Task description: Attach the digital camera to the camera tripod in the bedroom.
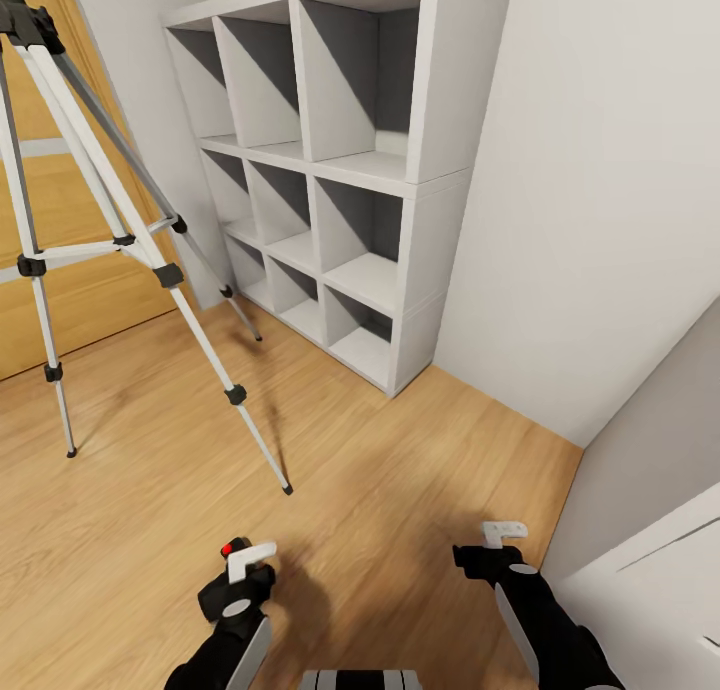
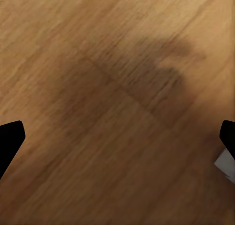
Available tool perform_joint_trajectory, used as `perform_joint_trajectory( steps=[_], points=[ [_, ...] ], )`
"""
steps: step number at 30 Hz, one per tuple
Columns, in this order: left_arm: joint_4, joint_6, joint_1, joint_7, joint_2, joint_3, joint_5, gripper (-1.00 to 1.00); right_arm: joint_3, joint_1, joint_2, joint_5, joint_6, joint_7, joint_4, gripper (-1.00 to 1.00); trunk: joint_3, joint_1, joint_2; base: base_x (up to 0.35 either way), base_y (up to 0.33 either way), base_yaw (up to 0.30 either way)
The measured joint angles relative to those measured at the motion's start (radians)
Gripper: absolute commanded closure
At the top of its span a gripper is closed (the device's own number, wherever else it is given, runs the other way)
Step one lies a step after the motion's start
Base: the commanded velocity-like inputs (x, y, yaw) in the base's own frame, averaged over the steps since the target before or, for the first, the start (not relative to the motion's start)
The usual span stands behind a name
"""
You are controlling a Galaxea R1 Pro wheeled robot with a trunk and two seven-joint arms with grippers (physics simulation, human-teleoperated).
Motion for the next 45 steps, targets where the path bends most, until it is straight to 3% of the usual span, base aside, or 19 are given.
perform_joint_trajectory(
  steps=[7,14,17,22,34,37,41,42,45],
  points=[
    [-0.036,-0.012,0.000,0.009,-0.004,0.000,0.004,-1.00,0.000,0.000,0.000,0.001,-0.001,-0.004,0.000,-1.00,0.000,0.000,0.000,0.000,0.000,0.000],
    [-0.063,-0.012,0.000,0.021,-0.008,-0.001,0.005,-1.00,0.001,0.000,0.002,0.031,-0.001,-0.008,0.000,-1.00,0.000,0.000,0.000,0.000,0.000,0.000],
    [-0.057,-0.012,0.000,0.048,-0.012,0.001,0.007,-1.00,0.001,0.000,0.003,0.047,-0.001,-0.008,0.000,-1.00,0.000,0.000,0.000,0.000,0.000,0.000],
    [-0.059,-0.013,0.000,0.174,-0.027,-0.004,0.006,-1.00,-0.001,0.000,0.003,0.064,-0.001,-0.009,-0.002,-1.00,0.000,0.000,0.000,0.000,0.000,0.000],
    [-0.069,-0.014,0.000,0.202,-0.031,-0.002,0.014,-1.00,0.000,0.000,0.004,0.067,-0.001,-0.010,-0.002,-1.00,0.000,0.000,0.000,0.000,0.000,0.000],
    [-0.071,-0.013,0.000,0.203,-0.035,-0.002,0.029,-1.00,0.000,0.000,0.004,0.067,-0.001,-0.009,-0.002,-1.00,0.000,0.000,0.000,0.000,0.000,0.000],
    [-0.073,-0.012,0.000,0.204,-0.046,-0.003,0.079,-1.00,0.000,0.000,0.004,0.070,-0.001,-0.009,-0.002,-1.00,0.000,0.000,0.000,0.000,0.000,0.000],
    [-0.073,-0.011,0.000,0.213,-0.050,-0.004,0.130,-1.00,0.000,0.000,0.004,0.081,-0.001,-0.010,-0.002,-1.00,0.000,0.000,0.000,0.000,0.000,0.000],
    [-0.073,-0.011,0.000,0.233,-0.051,-0.005,0.148,-1.00,0.000,0.000,0.005,0.090,-0.001,-0.010,-0.002,-1.00,0.000,0.000,0.000,0.000,0.000,0.000]
  ],
)
